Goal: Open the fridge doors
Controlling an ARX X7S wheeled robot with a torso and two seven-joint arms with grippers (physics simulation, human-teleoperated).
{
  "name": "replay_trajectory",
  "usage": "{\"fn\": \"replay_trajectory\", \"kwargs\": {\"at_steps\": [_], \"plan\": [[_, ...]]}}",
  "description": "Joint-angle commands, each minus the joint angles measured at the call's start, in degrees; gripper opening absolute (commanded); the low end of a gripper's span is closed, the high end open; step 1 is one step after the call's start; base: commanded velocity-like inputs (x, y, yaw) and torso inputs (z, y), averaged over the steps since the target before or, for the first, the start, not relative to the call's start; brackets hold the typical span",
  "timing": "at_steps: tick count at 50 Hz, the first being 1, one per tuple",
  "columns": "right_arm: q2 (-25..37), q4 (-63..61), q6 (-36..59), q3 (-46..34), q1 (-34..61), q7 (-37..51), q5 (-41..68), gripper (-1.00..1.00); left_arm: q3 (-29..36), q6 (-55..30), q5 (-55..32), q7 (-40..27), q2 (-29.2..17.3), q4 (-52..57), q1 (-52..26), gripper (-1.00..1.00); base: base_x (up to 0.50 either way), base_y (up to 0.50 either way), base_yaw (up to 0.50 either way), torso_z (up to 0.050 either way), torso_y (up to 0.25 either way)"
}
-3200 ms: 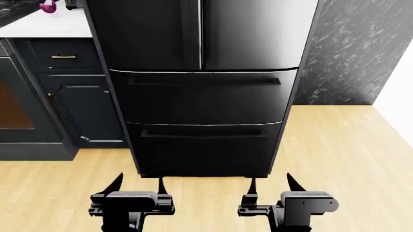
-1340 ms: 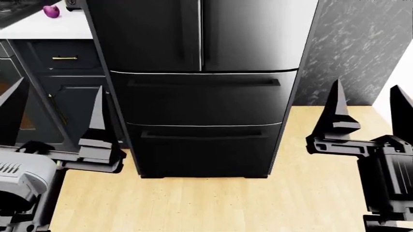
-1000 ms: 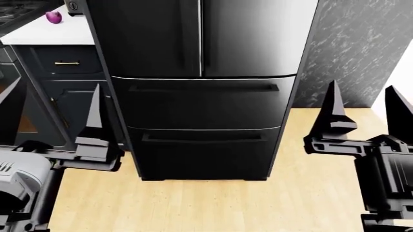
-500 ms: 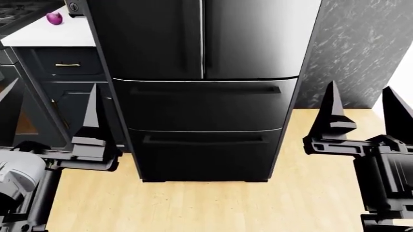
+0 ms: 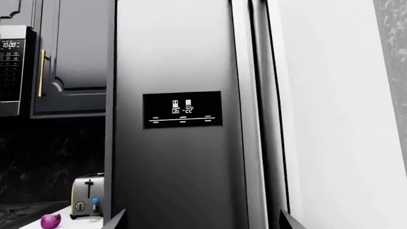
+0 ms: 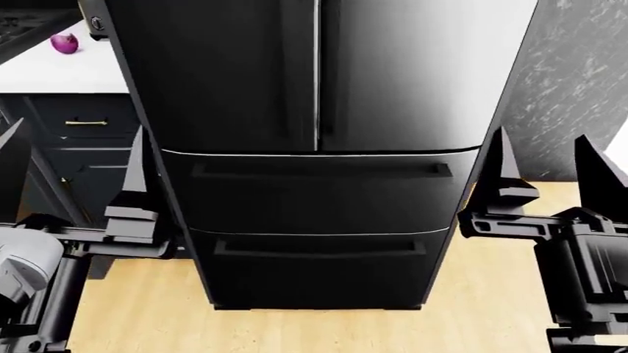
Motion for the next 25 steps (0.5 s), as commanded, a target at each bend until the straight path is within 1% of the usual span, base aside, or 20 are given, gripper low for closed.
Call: {"fn": "replay_trajectory", "kwargs": {"at_steps": [1,5,13,20,21,25], "plan": [[0.51,0.17,0.24,-0.21,0.16,0.79,0.75,1.0,0.02,0.51,-0.35,-0.31,-0.39,-0.01,0.12,1.0,0.5,-0.18,0.0,0.0,0.0],[0.57,0.2,-0.1,-0.25,0.13,0.96,0.82,1.0,0.04,0.68,-0.45,-0.41,-0.51,-0.04,0.14,1.0,0.5,-0.12,0.0,0.0,0.0],[0.85,0.35,-0.72,-0.58,0.07,1.31,0.6,1.0,0.09,1.28,-0.88,-0.49,-0.55,-0.04,0.36,1.0,0.5,0.06,0.0,0.0,0.002],[1.06,0.46,-1.13,-0.69,0.05,1.64,0.67,1.0,0.19,1.55,-1.23,-0.67,-0.65,-0.14,0.22,1.0,0.5,0.23,0.0,0.0,0.001],[1.07,0.51,-1.09,-0.64,0.06,1.75,0.79,1.0,0.17,1.6,-1.25,-0.71,-0.69,-0.15,0.26,1.0,0.35,0.18,0.0,0.0,0.0],[0.94,0.65,-1.03,-0.27,0.2,2.18,1.5,1.0,0.28,1.68,-1.25,-0.82,-0.78,-0.23,0.28,1.0,0.0,0.0,0.0,0.0,0.0]]}}
